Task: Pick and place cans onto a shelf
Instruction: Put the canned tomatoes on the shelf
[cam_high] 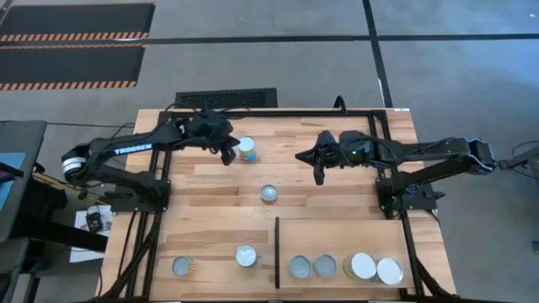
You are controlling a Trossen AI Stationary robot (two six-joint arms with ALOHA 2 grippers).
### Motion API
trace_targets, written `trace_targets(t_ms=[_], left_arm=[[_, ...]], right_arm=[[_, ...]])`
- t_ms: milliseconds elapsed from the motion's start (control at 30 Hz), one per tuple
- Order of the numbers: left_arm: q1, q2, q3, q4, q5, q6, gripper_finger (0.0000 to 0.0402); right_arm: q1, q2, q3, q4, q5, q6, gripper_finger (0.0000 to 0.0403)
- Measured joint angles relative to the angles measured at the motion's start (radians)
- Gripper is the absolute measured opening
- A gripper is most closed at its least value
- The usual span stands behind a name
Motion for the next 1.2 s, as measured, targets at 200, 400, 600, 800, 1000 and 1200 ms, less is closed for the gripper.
trace_targets(t_ms=[200, 400, 600, 800, 1000, 1200], left_arm=[[0.092, 0.074, -0.066, 0.067, -0.147, -0.007, 0.0000], [0.171, 0.249, -0.068, 0.117, -0.052, -0.023, 0.0000], [0.136, 0.405, -0.067, 0.395, 0.117, -0.047, 0.0000], [0.047, 0.458, -0.066, 0.520, 0.183, -0.088, 0.0000], [-0.032, 0.464, -0.066, 0.533, 0.177, -0.097, 0.0000], [-0.069, 0.464, -0.066, 0.524, 0.199, -0.133, 0.0000]], right_arm=[[0.001, 0.091, 0.063, 0.001, -0.031, -0.003, 0.0008], [0.007, 0.117, 0.100, -0.006, -0.047, -0.004, 0.0008], [0.017, 0.073, 0.103, -0.046, -0.039, 0.008, 0.0008], [0.035, 0.002, 0.103, -0.175, -0.020, 0.025, 0.0008], [0.035, 0.006, 0.103, -0.224, -0.019, 0.042, 0.0009], [0.024, 0.113, 0.102, -0.218, -0.081, 0.053, 0.0015]])
